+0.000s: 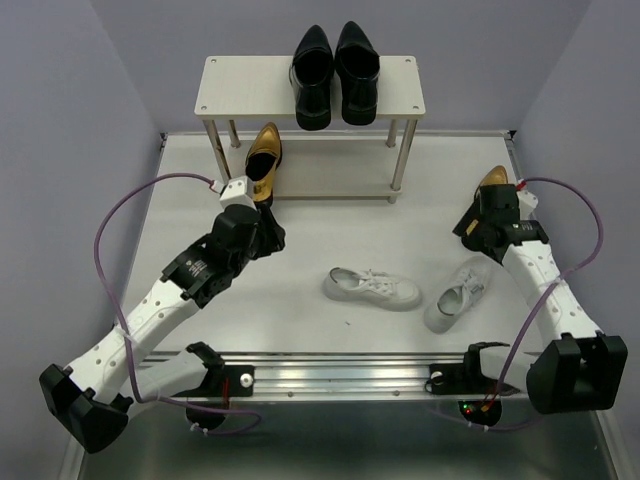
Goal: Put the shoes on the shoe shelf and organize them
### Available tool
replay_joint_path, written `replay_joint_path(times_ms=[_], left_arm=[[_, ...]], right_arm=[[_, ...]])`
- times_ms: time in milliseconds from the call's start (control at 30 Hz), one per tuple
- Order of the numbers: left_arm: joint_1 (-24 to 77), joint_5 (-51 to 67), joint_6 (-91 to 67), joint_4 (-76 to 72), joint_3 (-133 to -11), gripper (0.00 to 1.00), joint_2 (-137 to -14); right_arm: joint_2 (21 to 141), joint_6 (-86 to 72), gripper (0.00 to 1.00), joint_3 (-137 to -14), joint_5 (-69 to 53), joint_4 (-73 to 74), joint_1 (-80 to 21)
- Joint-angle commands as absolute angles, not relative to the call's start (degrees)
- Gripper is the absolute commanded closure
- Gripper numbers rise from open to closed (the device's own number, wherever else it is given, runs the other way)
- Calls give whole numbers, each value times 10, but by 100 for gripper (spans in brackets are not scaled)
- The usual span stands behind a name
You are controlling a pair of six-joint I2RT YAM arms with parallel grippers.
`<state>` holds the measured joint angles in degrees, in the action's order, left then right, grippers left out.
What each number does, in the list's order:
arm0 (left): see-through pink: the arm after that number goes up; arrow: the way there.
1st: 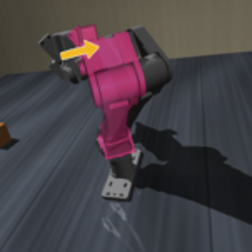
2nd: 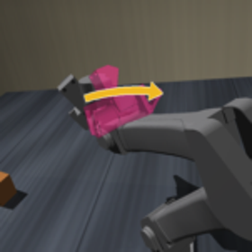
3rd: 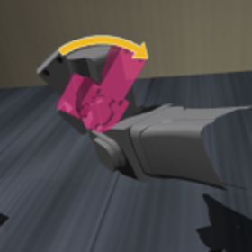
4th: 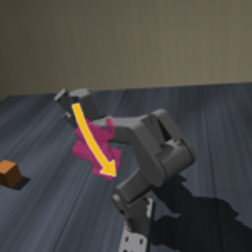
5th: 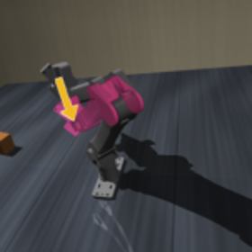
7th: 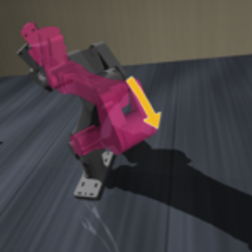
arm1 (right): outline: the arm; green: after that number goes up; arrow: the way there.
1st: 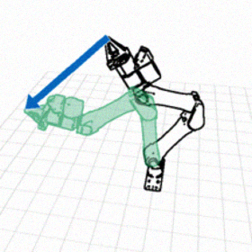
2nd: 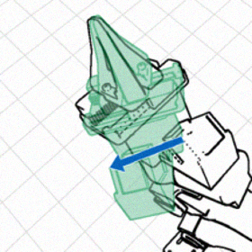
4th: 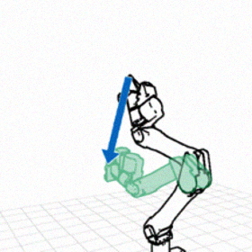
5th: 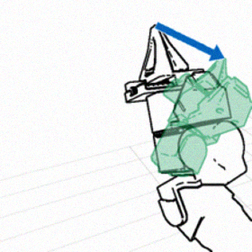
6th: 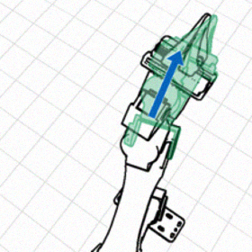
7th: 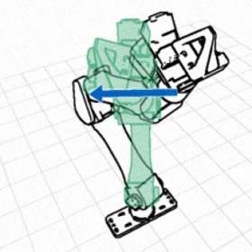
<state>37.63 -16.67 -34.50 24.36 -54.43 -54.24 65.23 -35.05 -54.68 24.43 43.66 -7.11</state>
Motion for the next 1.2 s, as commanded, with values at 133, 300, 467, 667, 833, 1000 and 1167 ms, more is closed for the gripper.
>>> replay_joint_path(times_ms=[133, 300, 467, 667, 833, 1000, 1167], left_arm=[[387, -152, -355, 246, -521, 44, -507], [387, -151, -344, 253, -527, 44, -498], [387, -160, -329, 273, -553, 44, -503], [387, -173, -327, 284, -552, 44, -484], [387, -178, -338, 290, -546, 44, -465], [387, -196, -329, 309, -567, 44, -469], [387, -221, -319, 334, -623, 44, -477]], right_arm=[[694, -366, 0, -610, 149, 355, 97], [721, -439, 0, -614, 134, 316, 127], [781, -480, 0, -608, 154, 259, 145], [874, -478, 17, -613, 132, 216, 157], [877, -436, 76, -609, 114, 185, 157], [810, -400, 99, -600, 99, 193, 157], [702, -402, 99, -591, 77, 241, 157]])
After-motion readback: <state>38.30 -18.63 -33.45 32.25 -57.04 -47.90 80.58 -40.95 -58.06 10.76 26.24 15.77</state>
